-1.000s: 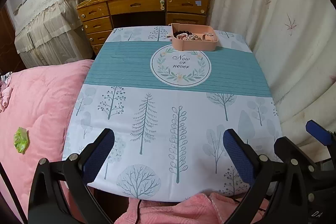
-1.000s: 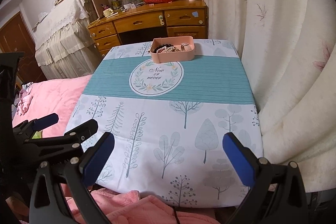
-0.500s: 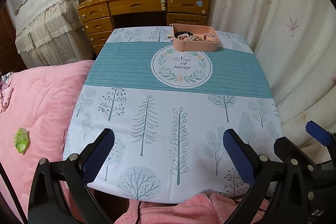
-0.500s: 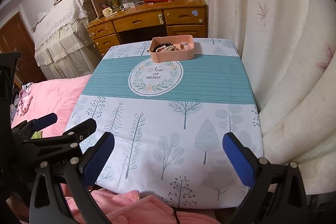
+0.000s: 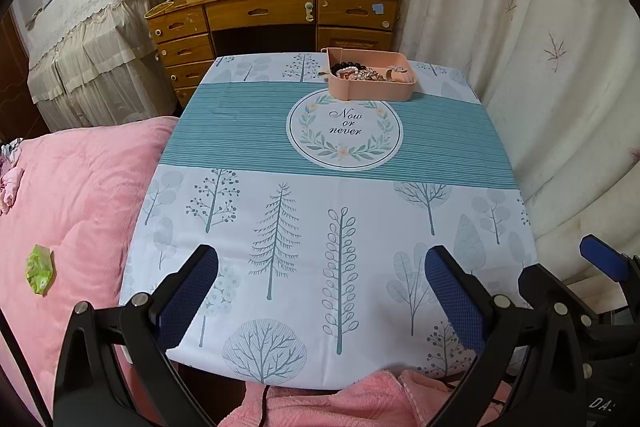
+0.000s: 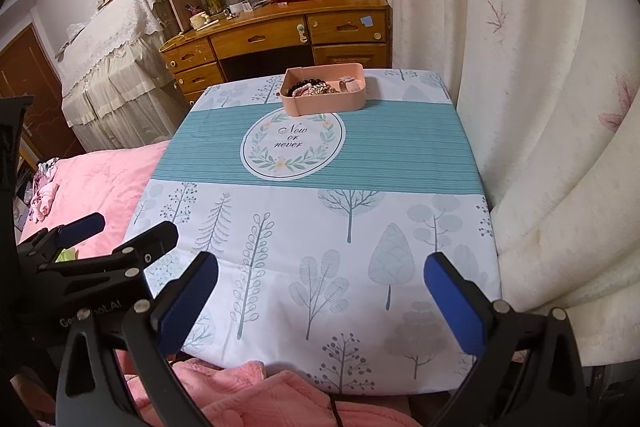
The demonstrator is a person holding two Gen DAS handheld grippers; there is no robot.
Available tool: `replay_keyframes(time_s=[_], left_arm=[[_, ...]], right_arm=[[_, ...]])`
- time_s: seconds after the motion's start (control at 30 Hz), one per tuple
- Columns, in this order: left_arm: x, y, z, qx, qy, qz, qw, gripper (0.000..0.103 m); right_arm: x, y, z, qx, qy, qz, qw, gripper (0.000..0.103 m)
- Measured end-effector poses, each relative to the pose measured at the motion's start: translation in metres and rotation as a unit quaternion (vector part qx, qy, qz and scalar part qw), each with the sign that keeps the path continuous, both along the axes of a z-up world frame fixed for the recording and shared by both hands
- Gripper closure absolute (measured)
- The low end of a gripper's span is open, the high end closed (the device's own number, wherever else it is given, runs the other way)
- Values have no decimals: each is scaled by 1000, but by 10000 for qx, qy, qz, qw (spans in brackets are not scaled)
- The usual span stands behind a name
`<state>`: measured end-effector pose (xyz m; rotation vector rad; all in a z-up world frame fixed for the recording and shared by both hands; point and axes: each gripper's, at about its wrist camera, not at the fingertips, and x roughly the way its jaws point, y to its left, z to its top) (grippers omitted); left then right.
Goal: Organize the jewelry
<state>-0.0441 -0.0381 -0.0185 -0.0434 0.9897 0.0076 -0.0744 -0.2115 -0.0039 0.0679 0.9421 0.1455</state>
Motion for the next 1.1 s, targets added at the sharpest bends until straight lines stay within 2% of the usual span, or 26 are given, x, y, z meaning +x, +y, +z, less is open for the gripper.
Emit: replay_keyframes(time_s=[0.3, 0.6, 0.93, 1.1], left_arm=[[3, 3, 3, -16, 28, 35, 10000, 1], [11, 4, 19, 48, -56, -16, 10000, 1], [26, 12, 17, -93, 88, -111, 9999, 1], [33, 28, 25, -266, -94, -277, 9992, 1]], right_arm=[[2, 0, 2, -27, 98, -68, 9999, 0], [10, -3, 13, -135, 186, -259, 9994, 0], [20, 8, 21, -270, 161, -279, 9991, 0], [30, 15, 24, -252, 119, -457, 9986, 0]])
